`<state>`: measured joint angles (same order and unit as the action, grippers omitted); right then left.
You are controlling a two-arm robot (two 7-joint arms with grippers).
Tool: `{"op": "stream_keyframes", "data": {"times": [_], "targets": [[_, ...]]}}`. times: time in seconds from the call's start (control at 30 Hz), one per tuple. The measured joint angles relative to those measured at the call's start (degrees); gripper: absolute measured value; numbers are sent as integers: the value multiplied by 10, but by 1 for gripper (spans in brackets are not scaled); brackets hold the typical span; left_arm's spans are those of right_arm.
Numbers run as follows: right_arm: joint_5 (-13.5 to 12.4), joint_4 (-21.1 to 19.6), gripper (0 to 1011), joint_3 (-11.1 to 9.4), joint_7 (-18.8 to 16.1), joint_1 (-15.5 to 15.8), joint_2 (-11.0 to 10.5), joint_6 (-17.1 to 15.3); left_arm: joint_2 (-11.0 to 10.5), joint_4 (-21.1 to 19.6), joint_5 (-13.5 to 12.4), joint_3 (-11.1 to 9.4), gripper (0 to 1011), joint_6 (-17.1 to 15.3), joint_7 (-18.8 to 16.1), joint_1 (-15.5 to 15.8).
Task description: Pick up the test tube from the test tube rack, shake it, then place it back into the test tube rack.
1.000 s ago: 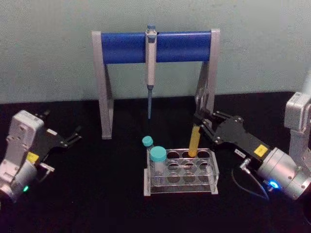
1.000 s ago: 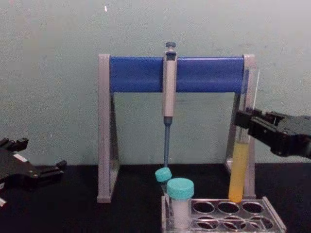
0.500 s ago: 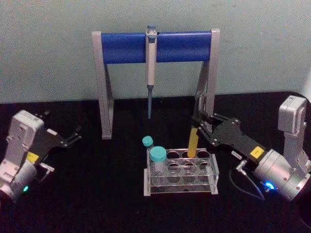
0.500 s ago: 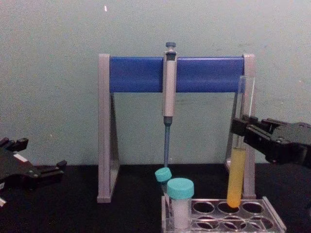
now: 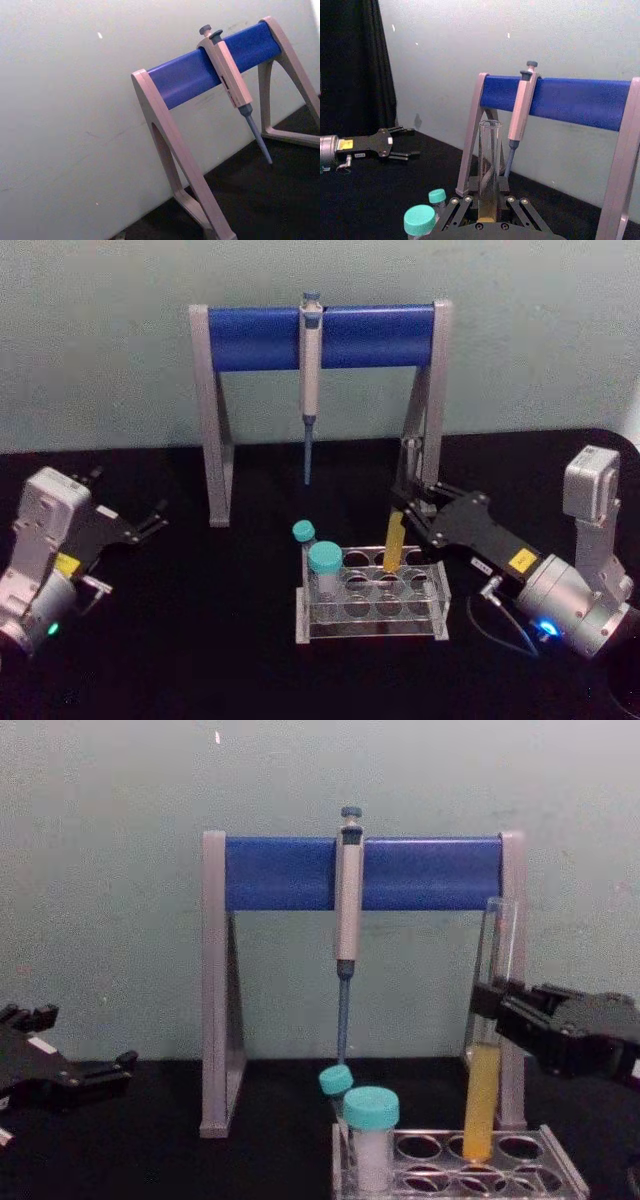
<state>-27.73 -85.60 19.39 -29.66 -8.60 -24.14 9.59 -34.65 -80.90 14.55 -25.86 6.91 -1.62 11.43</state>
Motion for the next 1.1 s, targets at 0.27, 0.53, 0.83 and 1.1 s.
{"op": "stream_keyframes", "data": {"times": [0.27, 0.53, 0.83, 1.1], "targets": [[3, 19, 226, 4, -2, -3, 7, 3, 0, 0, 0, 0, 1010, 0, 0, 0], [7, 33, 226, 6, -2, -3, 11, 4, 0, 0, 0, 0, 1010, 0, 0, 0], [10, 42, 226, 7, 0, -2, 16, 4, 0, 0, 0, 0, 1010, 0, 0, 0], [12, 51, 226, 9, 0, 0, 19, 1, 0, 0, 0, 0, 1009, 0, 0, 0]]}}
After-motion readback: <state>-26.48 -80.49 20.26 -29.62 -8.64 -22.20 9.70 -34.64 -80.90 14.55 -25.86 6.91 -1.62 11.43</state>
